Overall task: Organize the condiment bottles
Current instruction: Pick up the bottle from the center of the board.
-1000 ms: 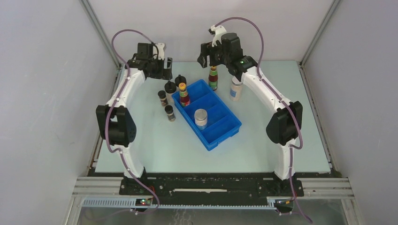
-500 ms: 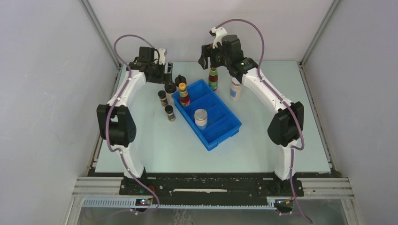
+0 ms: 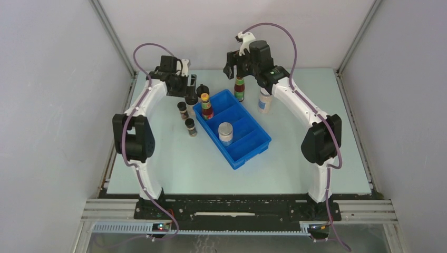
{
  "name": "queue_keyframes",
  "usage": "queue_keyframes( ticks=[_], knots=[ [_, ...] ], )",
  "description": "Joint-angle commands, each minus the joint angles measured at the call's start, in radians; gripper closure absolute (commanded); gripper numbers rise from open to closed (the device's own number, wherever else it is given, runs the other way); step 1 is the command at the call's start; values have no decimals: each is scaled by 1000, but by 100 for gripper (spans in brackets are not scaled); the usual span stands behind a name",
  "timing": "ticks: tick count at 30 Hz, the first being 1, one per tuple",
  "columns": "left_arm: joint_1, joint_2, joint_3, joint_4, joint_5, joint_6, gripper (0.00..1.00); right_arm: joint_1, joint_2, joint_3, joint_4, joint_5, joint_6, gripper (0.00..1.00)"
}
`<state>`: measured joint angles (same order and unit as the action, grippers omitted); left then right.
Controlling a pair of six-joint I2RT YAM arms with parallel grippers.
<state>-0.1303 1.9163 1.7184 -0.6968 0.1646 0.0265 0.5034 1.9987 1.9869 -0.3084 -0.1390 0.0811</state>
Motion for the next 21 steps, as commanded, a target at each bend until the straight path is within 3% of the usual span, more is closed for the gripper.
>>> queue_keyframes(
  ticks=[1,21],
  knots=[
    [-18,35,47,-17,3,9,15,-12,-78,-15,43,0,3,21],
    [-51,92,82,-2,-47,20,16,-39,-74,-46,77,-28,17,21]
  ],
)
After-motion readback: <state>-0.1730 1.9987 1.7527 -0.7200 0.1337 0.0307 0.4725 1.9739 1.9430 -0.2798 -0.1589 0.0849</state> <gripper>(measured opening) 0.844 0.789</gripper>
